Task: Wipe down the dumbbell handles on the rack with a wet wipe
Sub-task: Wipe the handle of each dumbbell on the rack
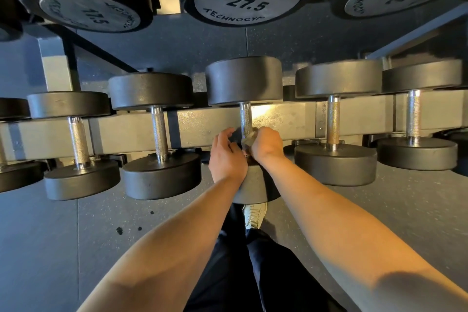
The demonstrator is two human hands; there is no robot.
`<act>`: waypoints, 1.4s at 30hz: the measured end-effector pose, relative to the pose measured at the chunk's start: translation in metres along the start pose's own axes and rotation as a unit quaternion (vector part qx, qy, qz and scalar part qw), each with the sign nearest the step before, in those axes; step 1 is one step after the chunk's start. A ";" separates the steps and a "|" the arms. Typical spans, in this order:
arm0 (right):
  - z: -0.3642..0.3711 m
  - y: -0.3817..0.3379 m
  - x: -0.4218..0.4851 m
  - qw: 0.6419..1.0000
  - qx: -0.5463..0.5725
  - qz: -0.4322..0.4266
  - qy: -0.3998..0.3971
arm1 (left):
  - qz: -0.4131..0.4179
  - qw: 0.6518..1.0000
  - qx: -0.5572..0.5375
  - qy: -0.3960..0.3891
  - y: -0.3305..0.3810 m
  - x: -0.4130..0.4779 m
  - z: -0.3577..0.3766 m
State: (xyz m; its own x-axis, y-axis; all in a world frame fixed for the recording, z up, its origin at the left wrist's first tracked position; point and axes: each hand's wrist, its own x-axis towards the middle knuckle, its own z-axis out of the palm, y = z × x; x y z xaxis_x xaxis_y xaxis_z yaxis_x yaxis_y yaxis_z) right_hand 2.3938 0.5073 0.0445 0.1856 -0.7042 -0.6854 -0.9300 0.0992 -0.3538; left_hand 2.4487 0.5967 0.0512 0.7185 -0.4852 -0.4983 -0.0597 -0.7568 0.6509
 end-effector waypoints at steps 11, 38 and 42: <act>0.000 -0.014 0.012 0.957 0.073 -0.273 0.059 | 0.015 1.000 -0.016 0.012 -0.005 0.002 0.002; -0.065 -0.050 -0.138 0.945 0.311 -0.035 -0.097 | -0.029 0.983 -0.122 -0.135 0.040 -0.068 -0.102; -0.078 -0.074 -0.181 0.933 0.340 -0.082 -0.083 | -0.047 0.968 -0.227 -0.094 0.068 -0.095 -0.142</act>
State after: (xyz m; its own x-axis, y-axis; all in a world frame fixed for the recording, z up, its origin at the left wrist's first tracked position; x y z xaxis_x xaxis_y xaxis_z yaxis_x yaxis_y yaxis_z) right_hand 2.4040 0.5723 0.2440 0.4063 -0.6359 -0.6562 -0.4788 0.4635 -0.7456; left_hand 2.4745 0.6536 0.2243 0.5645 -0.5269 -0.6354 0.3422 -0.5512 0.7610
